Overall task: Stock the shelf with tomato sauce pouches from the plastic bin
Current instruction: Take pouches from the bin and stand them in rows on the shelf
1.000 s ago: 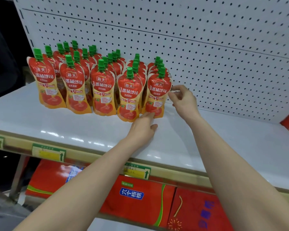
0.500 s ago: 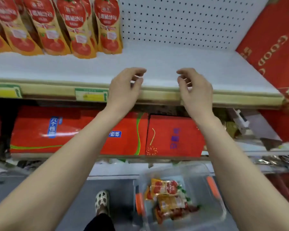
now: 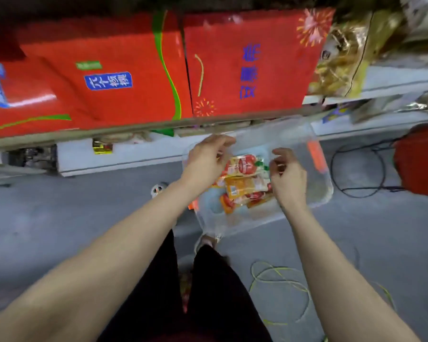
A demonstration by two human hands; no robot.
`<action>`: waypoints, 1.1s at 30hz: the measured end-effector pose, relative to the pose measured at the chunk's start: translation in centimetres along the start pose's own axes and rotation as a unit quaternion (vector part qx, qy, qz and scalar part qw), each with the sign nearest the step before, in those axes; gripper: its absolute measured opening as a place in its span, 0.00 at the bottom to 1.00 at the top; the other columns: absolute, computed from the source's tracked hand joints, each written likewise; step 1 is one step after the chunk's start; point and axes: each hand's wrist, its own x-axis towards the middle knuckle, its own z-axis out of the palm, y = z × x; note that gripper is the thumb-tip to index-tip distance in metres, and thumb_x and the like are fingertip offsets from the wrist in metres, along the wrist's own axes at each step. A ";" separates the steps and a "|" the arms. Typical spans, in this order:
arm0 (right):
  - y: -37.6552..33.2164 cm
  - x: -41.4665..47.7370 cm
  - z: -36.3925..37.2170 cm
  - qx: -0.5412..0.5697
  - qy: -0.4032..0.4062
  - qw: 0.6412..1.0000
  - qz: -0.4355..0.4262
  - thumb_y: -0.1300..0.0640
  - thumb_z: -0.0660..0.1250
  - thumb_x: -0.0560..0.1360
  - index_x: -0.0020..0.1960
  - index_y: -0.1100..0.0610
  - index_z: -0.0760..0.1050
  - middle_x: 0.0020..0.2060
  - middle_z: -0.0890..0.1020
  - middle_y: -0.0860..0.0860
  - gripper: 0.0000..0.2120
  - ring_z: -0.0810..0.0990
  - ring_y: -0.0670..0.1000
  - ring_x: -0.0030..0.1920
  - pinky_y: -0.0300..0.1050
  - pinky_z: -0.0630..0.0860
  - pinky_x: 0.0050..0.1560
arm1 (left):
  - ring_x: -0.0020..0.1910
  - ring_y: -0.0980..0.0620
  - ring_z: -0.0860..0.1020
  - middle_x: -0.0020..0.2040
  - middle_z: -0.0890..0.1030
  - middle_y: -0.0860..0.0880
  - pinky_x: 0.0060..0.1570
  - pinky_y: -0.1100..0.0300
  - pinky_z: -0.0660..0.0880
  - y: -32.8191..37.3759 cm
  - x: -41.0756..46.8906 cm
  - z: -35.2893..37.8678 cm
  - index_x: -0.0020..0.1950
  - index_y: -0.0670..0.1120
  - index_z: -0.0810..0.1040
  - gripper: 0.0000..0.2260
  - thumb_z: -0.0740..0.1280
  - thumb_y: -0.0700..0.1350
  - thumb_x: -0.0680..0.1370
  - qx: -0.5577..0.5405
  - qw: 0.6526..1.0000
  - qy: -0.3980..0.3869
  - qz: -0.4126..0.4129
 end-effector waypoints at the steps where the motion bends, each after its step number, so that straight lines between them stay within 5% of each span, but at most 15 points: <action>1: 1.8 0.1 1.4 -0.001 -0.019 0.999 0.039 0.63 0.65 0.76 0.59 0.57 0.76 0.45 0.85 0.57 0.13 0.83 0.61 0.46 0.52 0.77 0.47 | 0.52 0.48 0.81 0.56 0.81 0.47 0.55 0.53 0.77 -1.3 0.1 1.7 0.60 0.47 0.79 0.14 0.68 0.38 0.76 0.014 0.999 -0.032 -0.017; 5: 6.9 2.2 6.8 -0.023 -0.122 0.963 0.241 0.59 0.64 0.77 0.64 0.60 0.75 0.55 0.83 0.60 0.16 0.81 0.62 0.57 0.50 0.76 0.56 | 0.63 0.44 0.75 0.65 0.77 0.46 0.61 0.55 0.70 -5.8 1.7 7.2 0.67 0.48 0.75 0.17 0.66 0.42 0.78 0.107 0.985 -0.133 -0.039; 9: 9.5 4.6 12.3 -0.027 -0.218 0.922 0.318 0.55 0.62 0.79 0.61 0.62 0.77 0.55 0.83 0.60 0.16 0.82 0.61 0.56 0.55 0.78 0.58 | 0.71 0.44 0.68 0.73 0.69 0.45 0.67 0.56 0.63 -9.6 4.5 12.0 0.74 0.45 0.67 0.23 0.64 0.40 0.78 0.170 0.968 -0.181 -0.029; 11: 9.8 5.6 14.8 0.005 -0.229 0.898 0.376 0.47 0.61 0.80 0.67 0.63 0.72 0.58 0.80 0.58 0.23 0.80 0.59 0.57 0.55 0.79 0.56 | 0.75 0.45 0.60 0.77 0.62 0.45 0.72 0.56 0.57 -11.4 5.9 14.2 0.77 0.45 0.60 0.26 0.61 0.39 0.80 0.231 0.949 -0.213 -0.012; 13: 10.2 6.2 17.3 -0.049 -0.197 0.888 0.413 0.36 0.61 0.77 0.75 0.65 0.59 0.69 0.70 0.61 0.40 0.72 0.60 0.67 0.54 0.72 0.66 | 0.77 0.45 0.56 0.78 0.58 0.45 0.75 0.54 0.54 -13.0 7.0 16.1 0.78 0.45 0.56 0.26 0.58 0.40 0.81 0.295 0.927 -0.233 0.003; 15: 10.0 6.2 18.7 -0.061 -0.149 0.889 0.429 0.33 0.67 0.71 0.76 0.68 0.49 0.73 0.61 0.64 0.53 0.65 0.62 0.72 0.54 0.65 0.72 | 0.75 0.42 0.59 0.77 0.61 0.43 0.74 0.52 0.56 -13.7 7.4 17.3 0.78 0.45 0.57 0.24 0.57 0.42 0.81 0.320 0.921 -0.224 0.005; 20: 11.0 6.0 20.2 -0.053 -0.100 0.900 0.420 0.38 0.75 0.65 0.77 0.65 0.37 0.70 0.62 0.64 0.62 0.67 0.65 0.69 0.57 0.65 0.71 | 0.56 0.36 0.76 0.59 0.77 0.39 0.54 0.46 0.74 -14.1 7.5 17.7 0.71 0.44 0.68 0.27 0.70 0.46 0.73 0.404 0.899 -0.163 -0.039; 24: 11.9 6.7 19.0 0.004 -0.112 0.910 0.400 0.50 0.71 0.74 0.79 0.52 0.35 0.70 0.61 0.64 0.51 0.70 0.65 0.65 0.57 0.72 0.63 | 0.58 0.37 0.75 0.60 0.76 0.39 0.56 0.47 0.72 -14.2 6.4 17.1 0.69 0.43 0.64 0.28 0.71 0.49 0.73 0.324 0.915 -0.209 -0.120; 26: 12.3 7.2 17.9 0.097 -0.105 0.908 0.393 0.57 0.71 0.75 0.79 0.52 0.43 0.68 0.68 0.62 0.45 0.77 0.60 0.58 0.51 0.77 0.53 | 0.61 0.37 0.74 0.63 0.75 0.40 0.58 0.48 0.72 -13.9 5.6 16.4 0.69 0.46 0.66 0.25 0.70 0.49 0.75 0.281 0.925 -0.215 -0.138; 30: 10.9 7.3 13.6 0.319 -0.040 0.841 0.435 0.64 0.67 0.73 0.69 0.53 0.62 0.52 0.79 0.56 0.27 0.81 0.54 0.43 0.48 0.81 0.37 | 0.61 0.39 0.76 0.61 0.77 0.42 0.56 0.51 0.73 -11.7 4.6 14.0 0.65 0.50 0.73 0.22 0.70 0.55 0.74 0.185 0.941 -0.212 -0.188; 33: 9.1 6.1 10.3 0.448 -0.092 0.800 0.388 0.57 0.68 0.76 0.68 0.56 0.69 0.53 0.82 0.59 0.22 0.84 0.58 0.47 0.50 0.82 0.38 | 0.62 0.43 0.76 0.63 0.79 0.46 0.56 0.56 0.71 -9.0 4.1 11.5 0.66 0.51 0.74 0.22 0.71 0.54 0.73 0.082 0.954 -0.206 -0.200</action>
